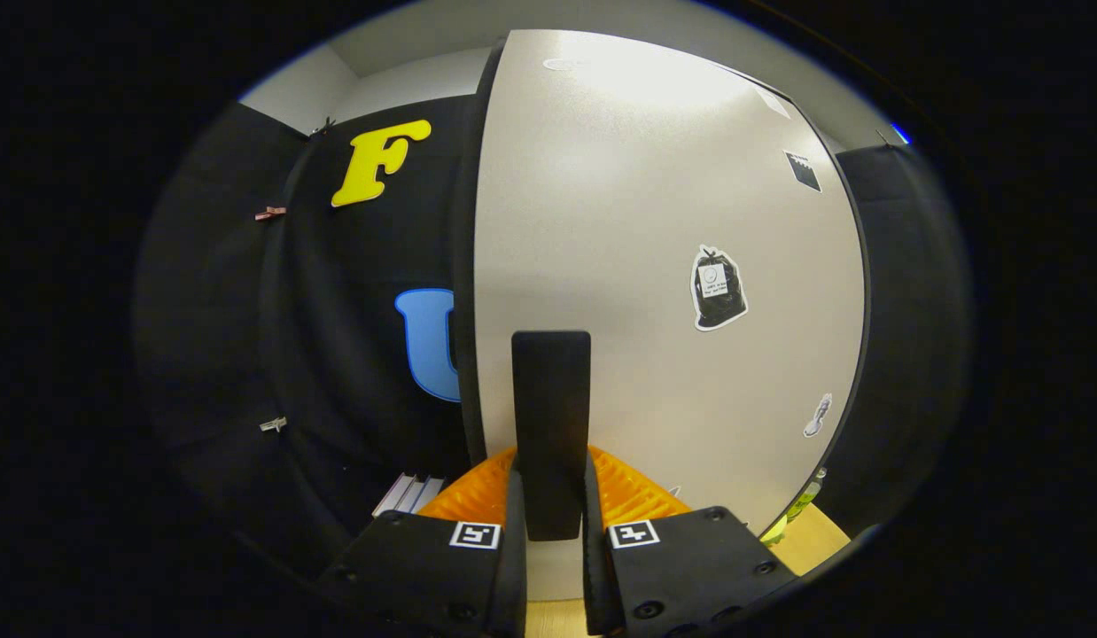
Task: Open the shoe cabinet door, grab the shoes and put them into the shoe cabinet, then close the shoe cabinet door.
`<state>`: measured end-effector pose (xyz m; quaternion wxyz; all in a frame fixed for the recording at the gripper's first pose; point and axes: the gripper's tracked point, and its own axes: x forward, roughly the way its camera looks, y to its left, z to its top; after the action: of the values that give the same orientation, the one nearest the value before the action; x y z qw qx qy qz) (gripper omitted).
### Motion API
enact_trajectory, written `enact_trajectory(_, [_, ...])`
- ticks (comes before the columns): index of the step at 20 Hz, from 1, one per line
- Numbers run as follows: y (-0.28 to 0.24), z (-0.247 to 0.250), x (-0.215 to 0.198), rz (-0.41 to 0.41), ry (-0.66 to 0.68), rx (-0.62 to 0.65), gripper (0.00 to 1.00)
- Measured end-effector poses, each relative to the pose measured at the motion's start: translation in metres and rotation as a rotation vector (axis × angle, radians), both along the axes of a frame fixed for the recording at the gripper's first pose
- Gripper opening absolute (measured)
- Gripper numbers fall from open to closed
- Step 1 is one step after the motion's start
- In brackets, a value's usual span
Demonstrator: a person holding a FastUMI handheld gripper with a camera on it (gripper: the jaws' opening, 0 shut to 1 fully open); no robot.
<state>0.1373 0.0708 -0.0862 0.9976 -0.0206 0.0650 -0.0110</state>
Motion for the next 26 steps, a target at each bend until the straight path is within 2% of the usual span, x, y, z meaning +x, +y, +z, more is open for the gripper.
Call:
enact_trajectory(7, [-0.033, 0.009, -0.082, 0.009, 0.001, 0.021, 0.29])
enact_trajectory(16, [-0.071, 0.019, -0.146, 0.027, 0.033, -0.028, 0.29])
enact_trajectory(26, [-0.147, 0.031, -0.217, 0.088, 0.019, 0.019, 0.29])
